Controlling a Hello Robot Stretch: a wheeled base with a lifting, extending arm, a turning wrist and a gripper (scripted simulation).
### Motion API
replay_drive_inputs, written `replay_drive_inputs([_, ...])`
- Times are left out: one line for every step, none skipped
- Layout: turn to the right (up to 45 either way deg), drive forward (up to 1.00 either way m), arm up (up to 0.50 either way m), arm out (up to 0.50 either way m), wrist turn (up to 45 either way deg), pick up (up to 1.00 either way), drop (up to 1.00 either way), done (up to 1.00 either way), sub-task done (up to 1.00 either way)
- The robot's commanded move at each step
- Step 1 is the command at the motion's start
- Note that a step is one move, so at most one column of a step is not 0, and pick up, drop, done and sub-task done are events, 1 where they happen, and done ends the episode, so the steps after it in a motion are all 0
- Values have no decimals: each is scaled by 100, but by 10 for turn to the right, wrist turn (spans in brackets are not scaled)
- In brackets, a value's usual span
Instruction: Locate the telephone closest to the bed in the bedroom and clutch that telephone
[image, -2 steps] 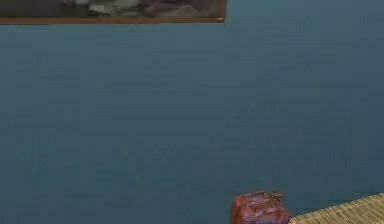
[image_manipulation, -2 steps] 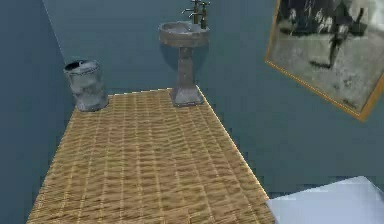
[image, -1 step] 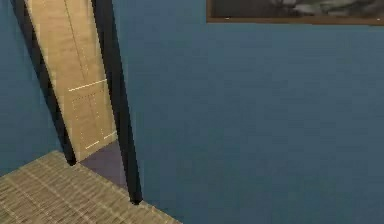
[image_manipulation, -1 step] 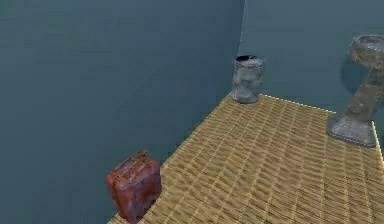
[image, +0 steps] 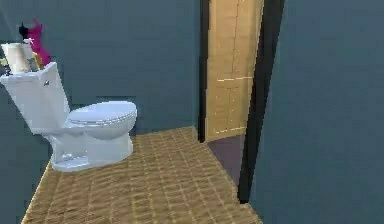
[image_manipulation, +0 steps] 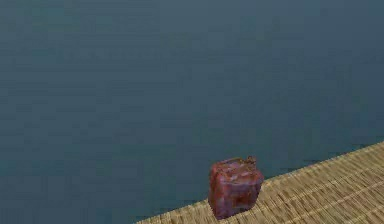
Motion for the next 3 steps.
replay_drive_inputs([0, 100, 0, 0, 0, 0, 0, 0, 0])
replay_drive_inputs([0, 40, 0, 0, 0, 0, 0, 0, 0])
replay_drive_inputs([450, 0, 0, 0, 0, 0, 0, 0, 0])
